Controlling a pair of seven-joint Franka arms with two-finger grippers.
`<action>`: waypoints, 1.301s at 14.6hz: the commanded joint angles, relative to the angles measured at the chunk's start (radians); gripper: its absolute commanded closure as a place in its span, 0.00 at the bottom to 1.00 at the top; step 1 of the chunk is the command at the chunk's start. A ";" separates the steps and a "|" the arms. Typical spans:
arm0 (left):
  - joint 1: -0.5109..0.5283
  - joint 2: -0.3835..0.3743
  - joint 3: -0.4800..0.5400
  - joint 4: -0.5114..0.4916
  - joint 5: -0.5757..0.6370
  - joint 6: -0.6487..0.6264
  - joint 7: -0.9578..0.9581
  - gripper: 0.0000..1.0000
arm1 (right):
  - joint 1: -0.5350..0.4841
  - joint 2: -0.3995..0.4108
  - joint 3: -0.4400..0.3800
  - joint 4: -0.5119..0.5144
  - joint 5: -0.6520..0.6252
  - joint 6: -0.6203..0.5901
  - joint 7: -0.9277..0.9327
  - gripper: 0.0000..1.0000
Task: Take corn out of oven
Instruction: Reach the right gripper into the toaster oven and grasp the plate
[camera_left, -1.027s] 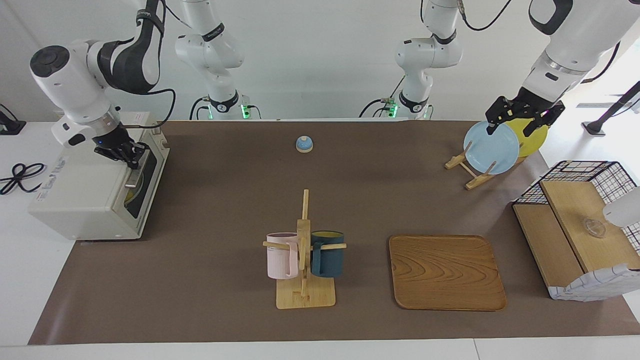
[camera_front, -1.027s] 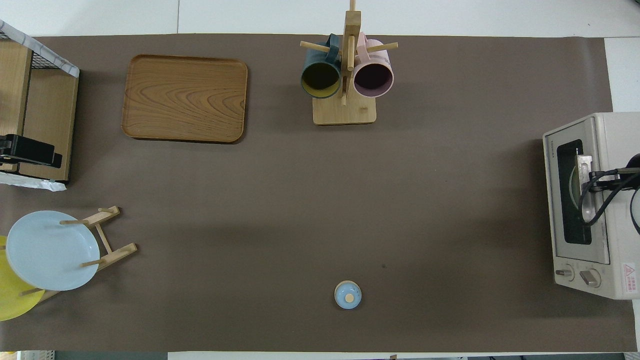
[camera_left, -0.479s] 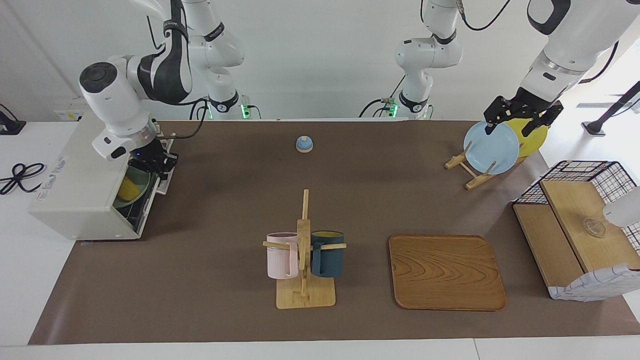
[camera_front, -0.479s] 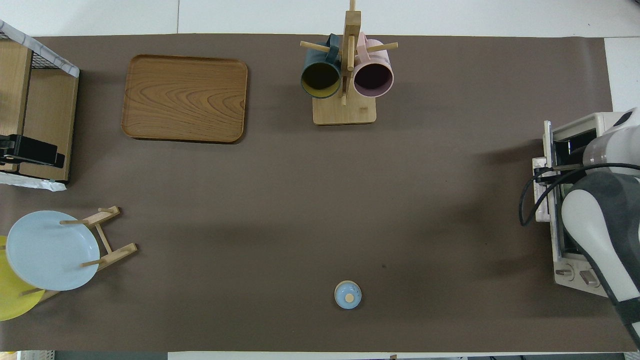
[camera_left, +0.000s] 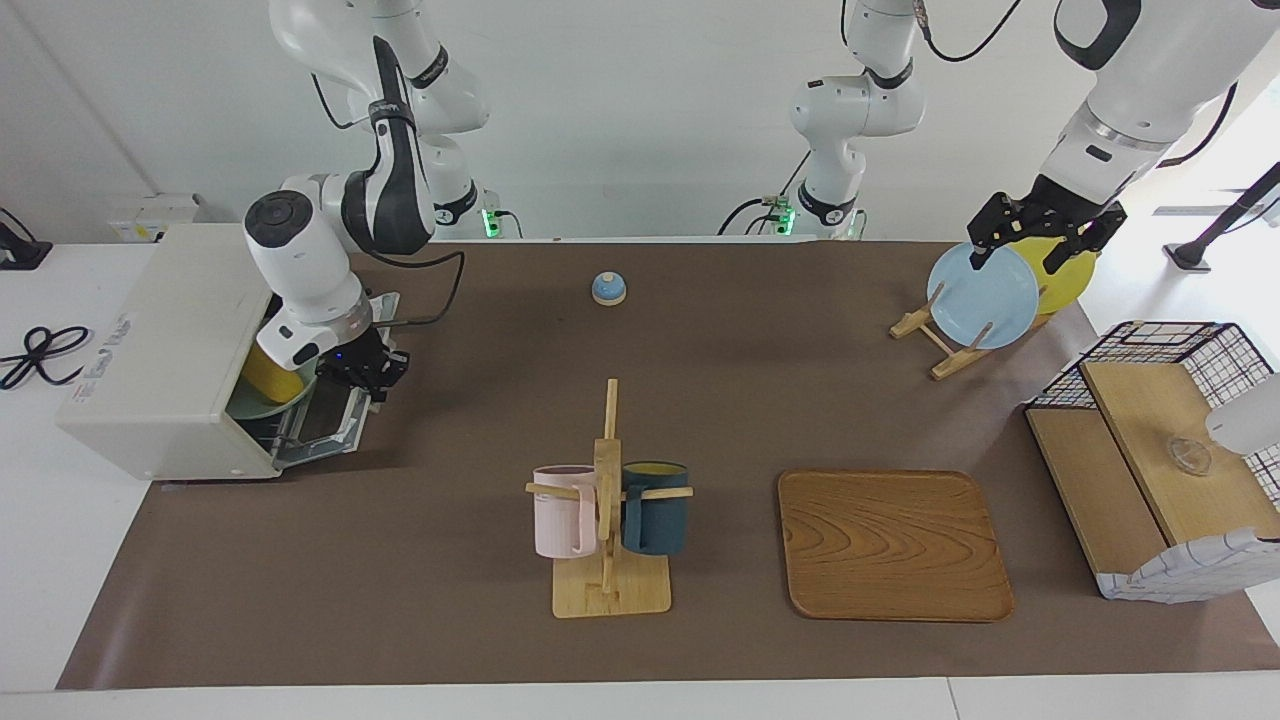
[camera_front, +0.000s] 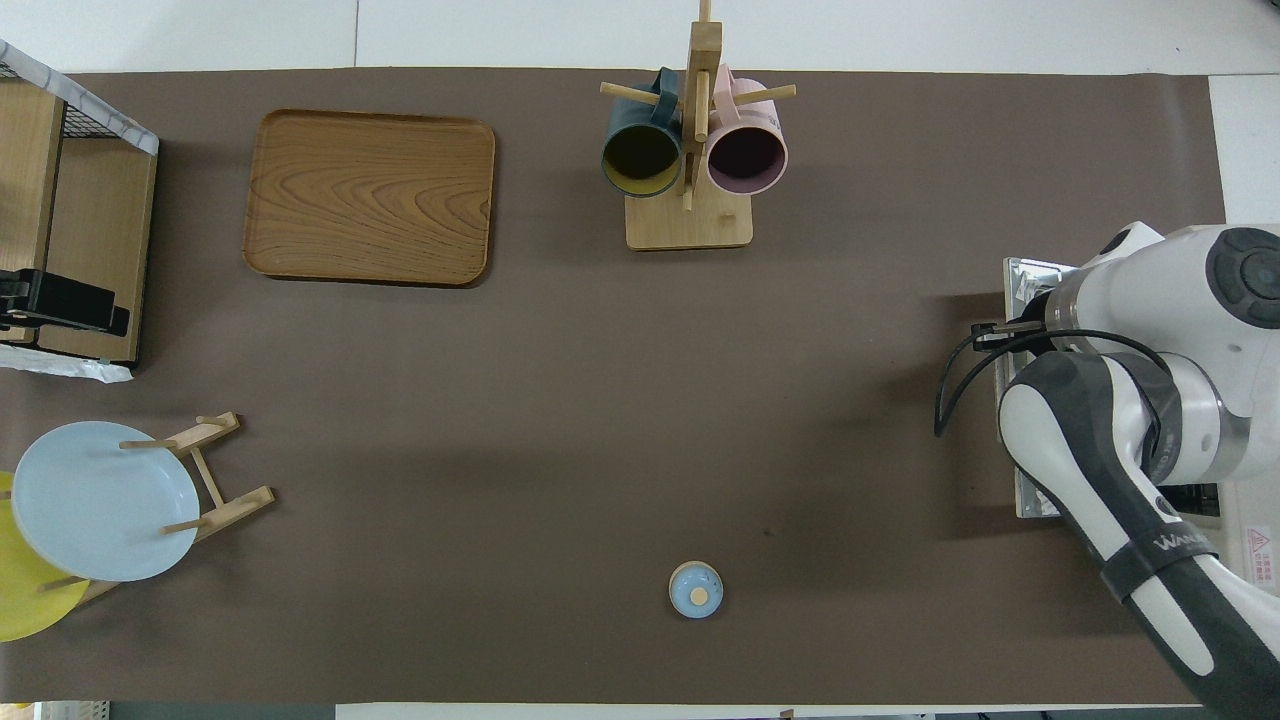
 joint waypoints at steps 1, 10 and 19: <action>-0.011 -0.019 0.008 -0.015 0.002 0.002 -0.010 0.00 | 0.000 0.024 -0.012 -0.023 -0.003 0.060 0.020 1.00; -0.006 -0.020 0.008 -0.020 0.002 -0.004 -0.012 0.00 | 0.084 0.125 -0.005 0.009 0.126 0.143 0.096 1.00; -0.009 -0.028 0.008 -0.034 0.002 0.001 -0.013 0.00 | 0.051 0.032 -0.016 0.205 -0.009 -0.302 0.156 0.74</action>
